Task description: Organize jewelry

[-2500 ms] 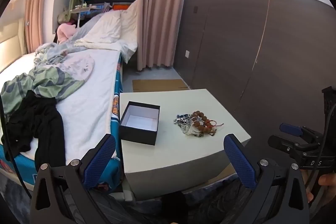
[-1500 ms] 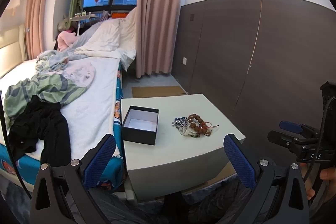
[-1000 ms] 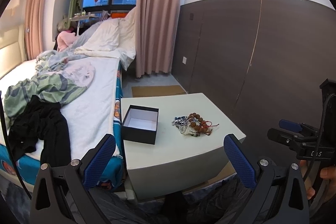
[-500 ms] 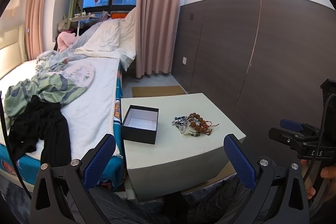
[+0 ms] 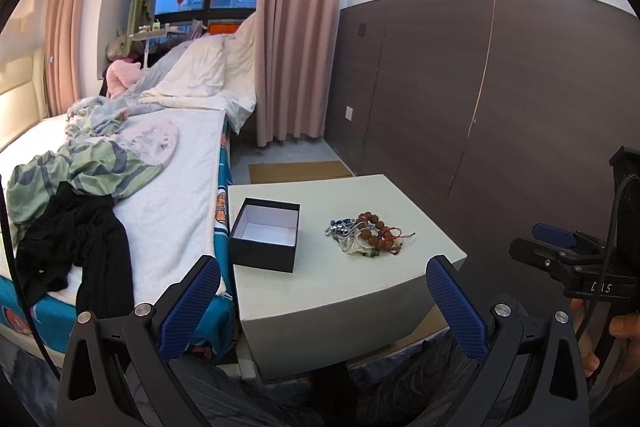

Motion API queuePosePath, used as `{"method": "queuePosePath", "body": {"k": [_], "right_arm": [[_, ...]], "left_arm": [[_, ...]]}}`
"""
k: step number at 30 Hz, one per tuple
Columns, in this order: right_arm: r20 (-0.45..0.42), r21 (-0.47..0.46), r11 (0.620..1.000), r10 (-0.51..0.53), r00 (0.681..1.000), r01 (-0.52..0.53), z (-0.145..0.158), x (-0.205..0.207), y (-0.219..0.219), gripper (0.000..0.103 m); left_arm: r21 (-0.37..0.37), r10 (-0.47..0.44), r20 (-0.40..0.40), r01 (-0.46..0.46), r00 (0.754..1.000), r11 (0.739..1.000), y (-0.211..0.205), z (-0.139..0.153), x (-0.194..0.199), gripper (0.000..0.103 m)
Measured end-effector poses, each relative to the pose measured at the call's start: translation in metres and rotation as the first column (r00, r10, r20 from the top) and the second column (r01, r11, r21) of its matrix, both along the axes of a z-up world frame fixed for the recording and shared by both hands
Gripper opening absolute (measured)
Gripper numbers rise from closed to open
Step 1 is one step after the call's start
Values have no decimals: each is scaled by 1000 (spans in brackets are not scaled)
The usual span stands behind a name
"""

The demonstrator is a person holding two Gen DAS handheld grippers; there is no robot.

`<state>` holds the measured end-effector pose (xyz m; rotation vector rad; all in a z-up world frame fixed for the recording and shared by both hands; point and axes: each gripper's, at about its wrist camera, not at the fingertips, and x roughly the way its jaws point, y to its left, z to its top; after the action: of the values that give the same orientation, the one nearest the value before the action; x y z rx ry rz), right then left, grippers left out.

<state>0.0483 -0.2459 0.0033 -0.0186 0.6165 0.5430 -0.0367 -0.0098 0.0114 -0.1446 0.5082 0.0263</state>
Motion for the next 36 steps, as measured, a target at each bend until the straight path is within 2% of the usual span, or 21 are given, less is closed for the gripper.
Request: {"method": "queuePosePath", "body": {"k": [10, 13, 21, 31, 34, 36], "right_arm": [[13, -19, 1000, -7, 1000, 7, -2, 10, 1, 97], [12, -35, 998, -50, 999, 50, -8, 19, -2, 97], [-16, -28, 997, -74, 997, 74, -25, 51, -11, 97], [-115, -5, 996, -84, 990, 84, -51, 105, -15, 97], [-145, 11, 996, -81, 986, 83, -59, 121, -17, 97], [-162, 16, 996, -80, 984, 83, -63, 130, -19, 98]], "left_arm": [[-9, -13, -27, 13, 1000, 1000, -3, -6, 25, 102], [-3, -6, -13, 6, 1000, 1000, -3, -7, 33, 102], [10, -36, -65, 36, 997, 999, -9, -18, 75, 102], [-13, -88, -159, 87, 983, 996, -12, -40, 138, 102], [-8, -103, -188, 103, 977, 995, -15, -44, 157, 97], [-15, -122, -210, 121, 970, 992, -14, -48, 168, 89]]}}
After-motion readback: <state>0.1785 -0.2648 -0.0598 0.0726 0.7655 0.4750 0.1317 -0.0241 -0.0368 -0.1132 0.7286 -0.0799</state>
